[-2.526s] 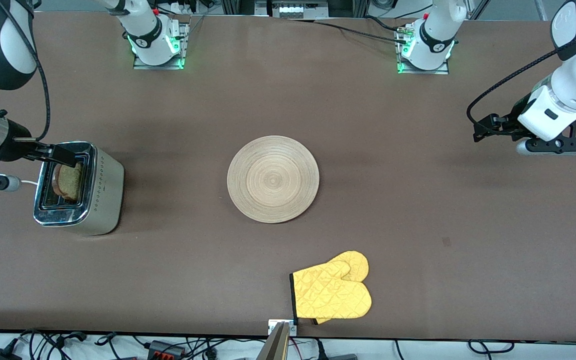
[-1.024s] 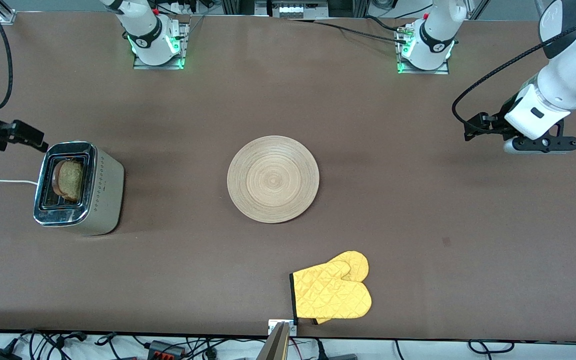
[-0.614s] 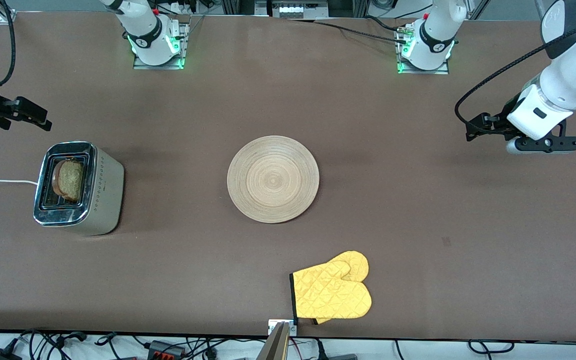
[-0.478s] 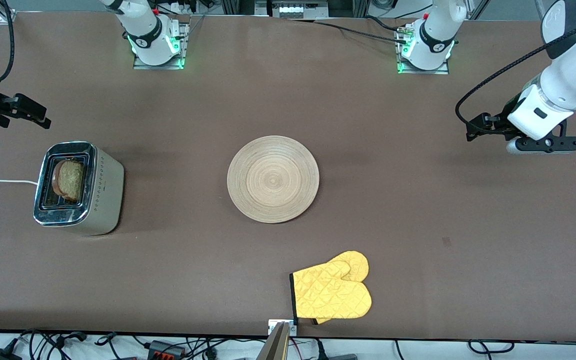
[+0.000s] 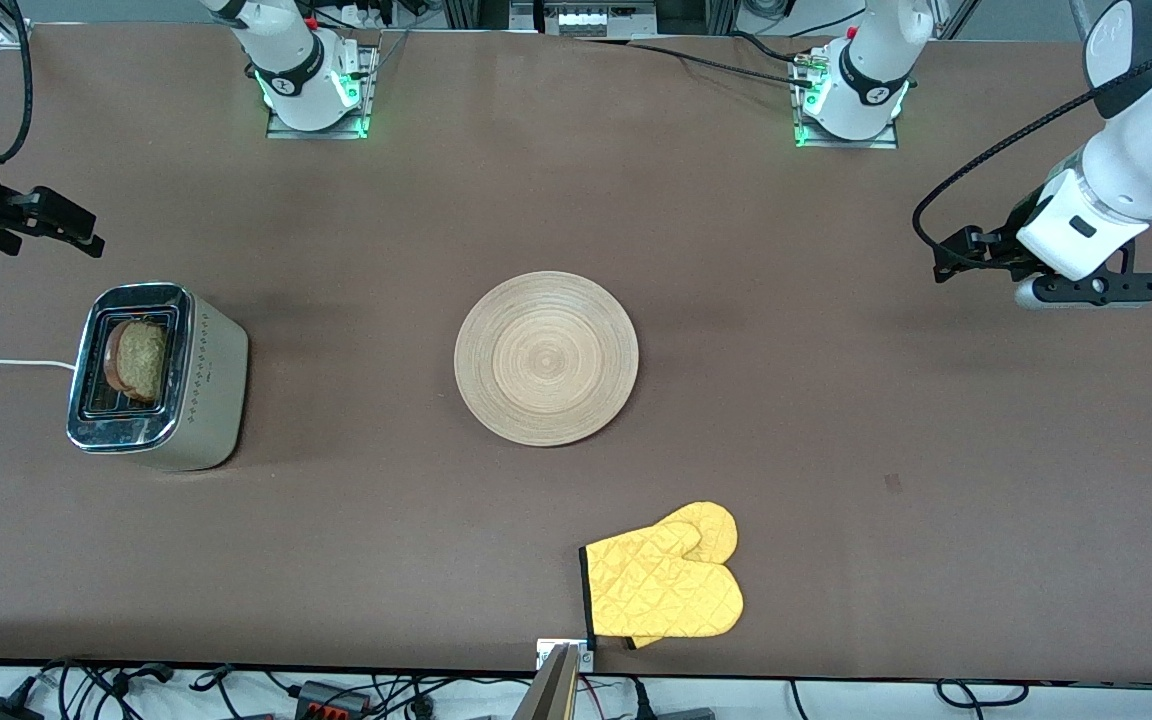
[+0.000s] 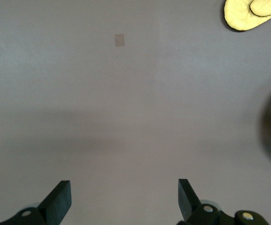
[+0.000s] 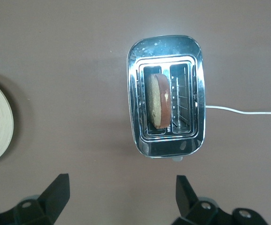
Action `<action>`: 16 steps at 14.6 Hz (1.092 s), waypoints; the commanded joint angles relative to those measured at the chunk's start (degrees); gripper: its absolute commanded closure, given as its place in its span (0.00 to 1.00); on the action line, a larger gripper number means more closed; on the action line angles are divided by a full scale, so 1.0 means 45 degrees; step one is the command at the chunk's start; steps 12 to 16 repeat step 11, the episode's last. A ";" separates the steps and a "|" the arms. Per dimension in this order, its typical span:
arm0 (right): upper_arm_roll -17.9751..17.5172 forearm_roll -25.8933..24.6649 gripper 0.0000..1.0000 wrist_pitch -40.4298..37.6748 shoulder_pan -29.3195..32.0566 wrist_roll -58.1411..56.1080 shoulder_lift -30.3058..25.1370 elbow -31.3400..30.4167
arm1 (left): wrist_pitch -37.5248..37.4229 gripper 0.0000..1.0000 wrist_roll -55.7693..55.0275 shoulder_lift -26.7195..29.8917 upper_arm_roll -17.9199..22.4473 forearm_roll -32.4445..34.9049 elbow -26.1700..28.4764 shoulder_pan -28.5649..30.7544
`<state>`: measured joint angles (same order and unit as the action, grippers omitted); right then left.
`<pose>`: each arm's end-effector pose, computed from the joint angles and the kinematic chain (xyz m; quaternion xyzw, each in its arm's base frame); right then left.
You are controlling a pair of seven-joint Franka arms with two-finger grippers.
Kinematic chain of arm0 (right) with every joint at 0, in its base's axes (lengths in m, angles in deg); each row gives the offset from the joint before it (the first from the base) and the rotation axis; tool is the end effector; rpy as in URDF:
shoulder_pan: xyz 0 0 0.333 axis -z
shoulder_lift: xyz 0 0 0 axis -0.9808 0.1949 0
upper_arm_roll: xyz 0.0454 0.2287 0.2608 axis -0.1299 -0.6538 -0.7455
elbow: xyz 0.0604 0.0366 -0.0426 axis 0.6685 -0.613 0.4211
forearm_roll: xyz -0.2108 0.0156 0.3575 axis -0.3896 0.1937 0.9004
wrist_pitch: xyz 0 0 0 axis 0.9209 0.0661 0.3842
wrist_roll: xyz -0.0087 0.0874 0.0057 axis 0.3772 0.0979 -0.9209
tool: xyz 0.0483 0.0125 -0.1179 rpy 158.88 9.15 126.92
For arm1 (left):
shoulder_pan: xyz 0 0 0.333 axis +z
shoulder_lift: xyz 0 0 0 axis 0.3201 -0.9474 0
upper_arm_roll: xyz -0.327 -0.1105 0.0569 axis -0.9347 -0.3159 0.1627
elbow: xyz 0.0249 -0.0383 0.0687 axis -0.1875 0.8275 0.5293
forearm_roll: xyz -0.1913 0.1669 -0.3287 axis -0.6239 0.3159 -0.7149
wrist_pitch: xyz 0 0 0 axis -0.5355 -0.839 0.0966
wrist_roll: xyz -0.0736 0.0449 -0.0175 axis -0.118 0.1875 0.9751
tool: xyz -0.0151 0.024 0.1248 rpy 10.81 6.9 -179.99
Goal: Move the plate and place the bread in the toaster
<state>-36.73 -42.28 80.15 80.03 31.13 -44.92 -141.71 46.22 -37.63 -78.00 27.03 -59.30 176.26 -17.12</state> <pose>0.5642 -0.0367 0.5915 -0.9999 0.0101 -0.0004 0.0034 0.5597 -0.0427 0.5266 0.9991 0.0257 -0.0301 0.0136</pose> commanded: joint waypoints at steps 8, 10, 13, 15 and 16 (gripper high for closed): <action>-0.0192 -0.0094 0.00 -0.0376 0.0207 0.0106 -0.0440 -0.0283 | -0.0235 0.00 -0.0185 0.0158 -0.0146 0.0210 -0.0088 0.0045; -0.0192 -0.0094 0.00 -0.0396 0.0207 0.0086 -0.0440 -0.0303 | -0.0215 0.00 -0.0185 0.0158 -0.0165 0.0210 -0.0088 0.0045; -0.0192 -0.0094 0.00 -0.0416 0.0207 0.0086 -0.0440 -0.0303 | -0.0215 0.00 -0.0185 0.0158 -0.0165 0.0210 -0.0088 0.0045; -0.0192 -0.0094 0.00 -0.0416 0.0207 0.0086 -0.0440 -0.0303 | -0.0215 0.00 -0.0185 0.0158 -0.0165 0.0210 -0.0088 0.0045; -0.0192 -0.0094 0.00 -0.0416 0.0207 0.0086 -0.0440 -0.0303 | -0.0215 0.00 -0.0185 0.0158 -0.0165 0.0210 -0.0088 0.0045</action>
